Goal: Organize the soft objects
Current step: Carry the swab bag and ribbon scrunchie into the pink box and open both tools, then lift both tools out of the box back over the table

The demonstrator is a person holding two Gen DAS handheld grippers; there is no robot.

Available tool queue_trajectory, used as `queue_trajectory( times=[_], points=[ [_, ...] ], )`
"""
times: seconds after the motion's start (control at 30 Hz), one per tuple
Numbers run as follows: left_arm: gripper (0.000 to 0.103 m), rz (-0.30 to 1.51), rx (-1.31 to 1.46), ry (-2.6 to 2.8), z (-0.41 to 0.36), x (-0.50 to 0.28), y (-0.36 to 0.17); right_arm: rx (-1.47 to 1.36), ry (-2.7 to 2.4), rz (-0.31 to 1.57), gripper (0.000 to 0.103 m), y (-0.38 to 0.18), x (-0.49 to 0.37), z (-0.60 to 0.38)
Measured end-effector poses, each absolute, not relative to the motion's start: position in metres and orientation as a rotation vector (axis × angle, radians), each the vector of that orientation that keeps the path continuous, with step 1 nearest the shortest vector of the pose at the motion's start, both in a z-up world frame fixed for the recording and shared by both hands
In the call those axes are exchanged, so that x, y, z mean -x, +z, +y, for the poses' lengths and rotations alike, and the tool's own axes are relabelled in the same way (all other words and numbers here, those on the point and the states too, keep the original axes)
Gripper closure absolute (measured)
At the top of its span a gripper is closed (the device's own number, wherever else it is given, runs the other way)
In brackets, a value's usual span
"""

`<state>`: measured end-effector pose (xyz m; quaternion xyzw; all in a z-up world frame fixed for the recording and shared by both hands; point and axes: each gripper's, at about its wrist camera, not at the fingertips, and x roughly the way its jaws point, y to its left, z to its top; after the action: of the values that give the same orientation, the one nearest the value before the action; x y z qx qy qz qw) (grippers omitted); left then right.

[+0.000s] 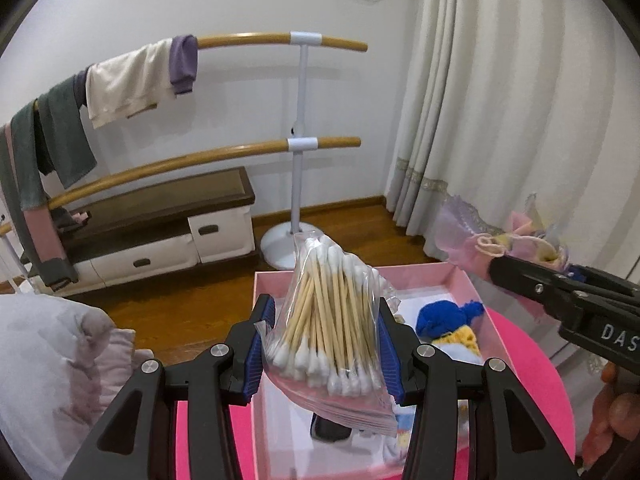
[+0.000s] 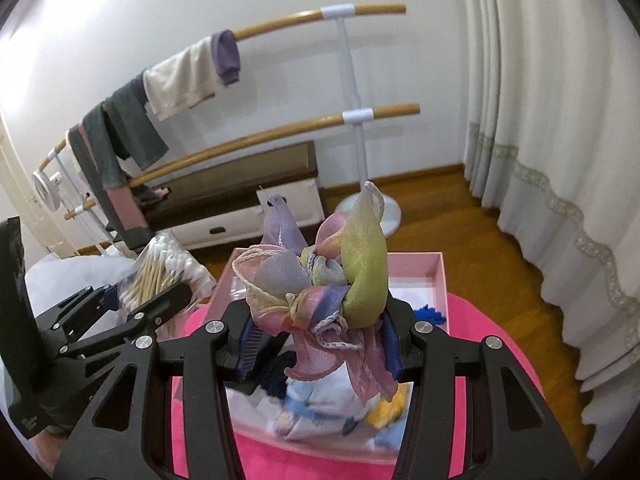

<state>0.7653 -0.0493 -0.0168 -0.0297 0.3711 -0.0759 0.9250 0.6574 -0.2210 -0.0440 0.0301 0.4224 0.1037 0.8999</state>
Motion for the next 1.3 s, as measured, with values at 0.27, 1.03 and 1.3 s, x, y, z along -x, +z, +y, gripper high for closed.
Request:
queue_trajectory(
  times=[0.27, 1.03, 1.3],
  points=[
    [0.058, 0.804, 0.067, -0.157, -0.060, -0.841, -0.037, -0.073, 0.204, 0.919, 0.057, -0.069, -0.683, -0.231],
    [0.000, 0.790, 0.058, -0.095, -0.050, -0.870, -0.052, -0.179, 0.150, 0.947, 0.000, -0.088, -0.679, -0.254],
    [0.000, 0.707, 0.051, -0.041, -0.026, -0.809, -0.029, -0.180, 0.141, 0.881, 0.000, -0.050, -0.637, -0.249]
  ],
)
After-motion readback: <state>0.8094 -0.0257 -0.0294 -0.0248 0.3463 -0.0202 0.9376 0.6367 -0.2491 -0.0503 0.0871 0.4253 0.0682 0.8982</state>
